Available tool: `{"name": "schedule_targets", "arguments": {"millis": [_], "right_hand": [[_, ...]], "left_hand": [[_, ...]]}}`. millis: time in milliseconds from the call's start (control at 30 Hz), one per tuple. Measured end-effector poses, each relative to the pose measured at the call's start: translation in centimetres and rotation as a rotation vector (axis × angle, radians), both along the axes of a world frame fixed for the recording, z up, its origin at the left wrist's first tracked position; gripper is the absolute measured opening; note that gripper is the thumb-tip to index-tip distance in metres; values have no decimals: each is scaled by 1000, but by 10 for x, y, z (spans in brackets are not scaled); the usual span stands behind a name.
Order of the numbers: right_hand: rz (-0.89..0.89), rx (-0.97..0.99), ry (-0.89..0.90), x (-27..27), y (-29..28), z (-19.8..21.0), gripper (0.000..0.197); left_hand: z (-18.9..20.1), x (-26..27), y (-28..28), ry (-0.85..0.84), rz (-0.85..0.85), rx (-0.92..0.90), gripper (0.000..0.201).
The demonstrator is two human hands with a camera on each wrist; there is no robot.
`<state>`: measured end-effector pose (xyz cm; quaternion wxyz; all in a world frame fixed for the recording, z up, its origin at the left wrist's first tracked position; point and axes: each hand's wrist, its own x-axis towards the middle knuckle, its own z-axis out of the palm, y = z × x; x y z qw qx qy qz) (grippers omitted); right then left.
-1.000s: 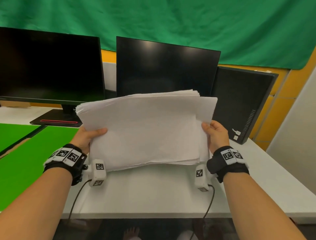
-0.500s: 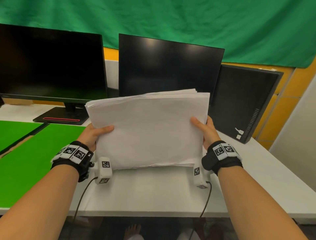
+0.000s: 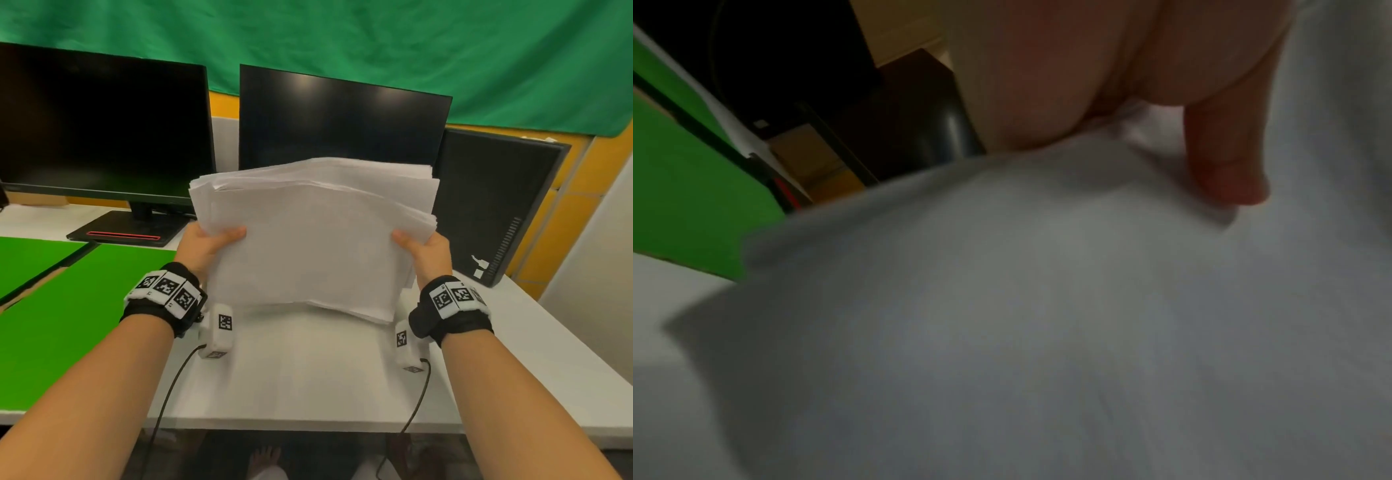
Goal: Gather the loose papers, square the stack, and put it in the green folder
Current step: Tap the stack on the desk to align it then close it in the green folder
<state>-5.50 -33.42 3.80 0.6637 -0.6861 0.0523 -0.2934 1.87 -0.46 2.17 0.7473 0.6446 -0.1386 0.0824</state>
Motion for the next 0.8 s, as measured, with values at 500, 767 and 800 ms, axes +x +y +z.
{"name": "schedule_targets", "arguments": {"millis": [500,767,800], "right_hand": [[-41,-31,83,-4,13,-14,33],[-218,-343,-113,-7,27,-4,82],[-231,-445,-101,-8,28,-2,70]], "left_hand": [[0,-1,-9,-35,146,172,31],[5,-10,-19,-244,335,218,95],[6,-11,-20,-303,356,244,95]]}}
